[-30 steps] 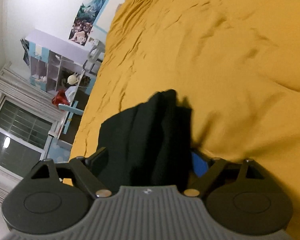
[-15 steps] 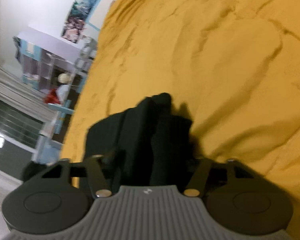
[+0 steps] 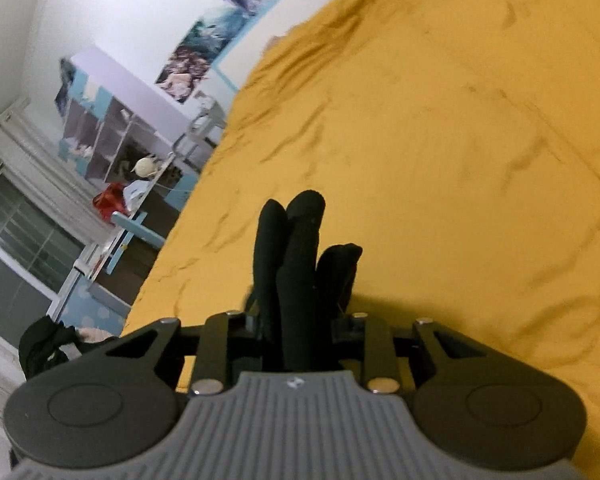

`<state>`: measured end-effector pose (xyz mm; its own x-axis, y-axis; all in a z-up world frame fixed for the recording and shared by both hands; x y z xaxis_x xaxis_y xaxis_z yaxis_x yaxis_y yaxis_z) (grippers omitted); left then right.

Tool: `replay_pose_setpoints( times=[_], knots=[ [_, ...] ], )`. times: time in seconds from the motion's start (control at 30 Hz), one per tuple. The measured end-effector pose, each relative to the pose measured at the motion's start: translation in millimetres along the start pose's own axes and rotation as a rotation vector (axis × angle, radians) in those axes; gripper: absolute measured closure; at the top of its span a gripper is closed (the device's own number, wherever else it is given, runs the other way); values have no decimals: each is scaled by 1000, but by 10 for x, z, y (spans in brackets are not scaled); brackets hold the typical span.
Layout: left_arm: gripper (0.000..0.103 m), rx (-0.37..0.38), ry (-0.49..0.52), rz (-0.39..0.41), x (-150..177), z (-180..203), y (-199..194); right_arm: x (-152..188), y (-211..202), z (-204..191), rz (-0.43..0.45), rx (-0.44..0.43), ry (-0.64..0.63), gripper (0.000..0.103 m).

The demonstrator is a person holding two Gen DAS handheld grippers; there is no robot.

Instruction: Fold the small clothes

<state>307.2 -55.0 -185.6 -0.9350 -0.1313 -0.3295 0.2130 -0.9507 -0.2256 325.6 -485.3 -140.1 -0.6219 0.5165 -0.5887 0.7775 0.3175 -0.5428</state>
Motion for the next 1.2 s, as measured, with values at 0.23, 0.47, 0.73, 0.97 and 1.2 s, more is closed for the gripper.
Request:
replay_pose_setpoints(
  times=[0.23, 0.47, 0.73, 0.97, 1.2],
  knots=[
    [88, -54, 113, 101, -322, 382, -855, -104, 240, -1146, 33, -168, -79, 80],
    [88, -172, 115, 194, -244, 257, -1468, 210, 1227, -1825, -38, -296, -9, 80],
    [87, -370, -72, 126, 317, -1020, -1300, 1066, 2469, -1377, -210, -57, 58, 80],
    [80, -390, -53, 124, 321, -973, -1394, 970, 2503, -1402, -218, -51, 12, 73],
    [77, -713, 267, 185, 323, -36, -1628, 876, 1637, -2124, 42, 17, -310, 65]
  ],
)
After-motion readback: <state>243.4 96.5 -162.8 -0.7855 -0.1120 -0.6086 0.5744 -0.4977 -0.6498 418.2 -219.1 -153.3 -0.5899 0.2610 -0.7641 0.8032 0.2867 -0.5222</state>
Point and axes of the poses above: each gripper's, at about its wrist camera, not at the fingertips, and y roughly the way its jaws point, z to its right, x to its underside, the point moved 2 cm from there along y, roughly the way its jaws point, and after that the axes turned 10 degrees about x, right-handed, at the moved point
